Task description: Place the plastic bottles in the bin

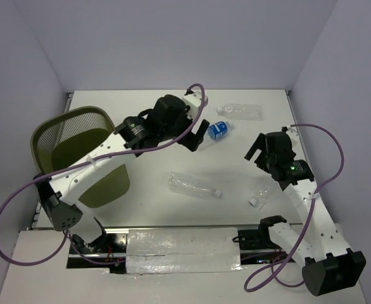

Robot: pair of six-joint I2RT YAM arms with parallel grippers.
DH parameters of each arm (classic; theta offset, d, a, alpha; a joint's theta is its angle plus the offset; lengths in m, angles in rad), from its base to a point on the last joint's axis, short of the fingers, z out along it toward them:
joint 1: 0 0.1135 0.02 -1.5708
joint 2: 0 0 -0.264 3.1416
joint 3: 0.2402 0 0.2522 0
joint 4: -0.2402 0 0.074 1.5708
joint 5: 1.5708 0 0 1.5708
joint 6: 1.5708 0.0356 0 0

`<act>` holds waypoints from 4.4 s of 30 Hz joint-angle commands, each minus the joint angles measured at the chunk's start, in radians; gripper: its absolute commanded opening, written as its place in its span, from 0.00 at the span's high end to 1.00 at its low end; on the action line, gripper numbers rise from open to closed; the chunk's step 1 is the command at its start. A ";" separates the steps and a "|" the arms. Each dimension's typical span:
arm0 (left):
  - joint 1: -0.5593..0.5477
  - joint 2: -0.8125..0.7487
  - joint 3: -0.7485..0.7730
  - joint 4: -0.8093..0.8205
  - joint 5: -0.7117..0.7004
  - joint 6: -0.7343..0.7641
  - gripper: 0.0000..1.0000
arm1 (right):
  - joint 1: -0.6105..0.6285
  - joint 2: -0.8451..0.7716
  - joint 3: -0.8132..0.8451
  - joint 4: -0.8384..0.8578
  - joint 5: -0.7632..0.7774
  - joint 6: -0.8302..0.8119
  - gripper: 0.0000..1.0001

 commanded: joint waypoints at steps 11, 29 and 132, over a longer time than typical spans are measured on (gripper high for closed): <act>-0.004 -0.068 0.020 0.065 0.090 0.044 0.01 | -0.005 -0.119 -0.029 -0.030 -0.032 0.013 0.00; -0.157 0.148 -0.096 -0.043 0.146 0.231 0.04 | -0.005 -0.114 0.035 -0.043 -0.039 0.013 0.00; 0.388 -0.460 -0.273 0.068 -0.648 -0.234 0.01 | -0.061 -0.077 0.052 -0.203 0.269 0.131 0.00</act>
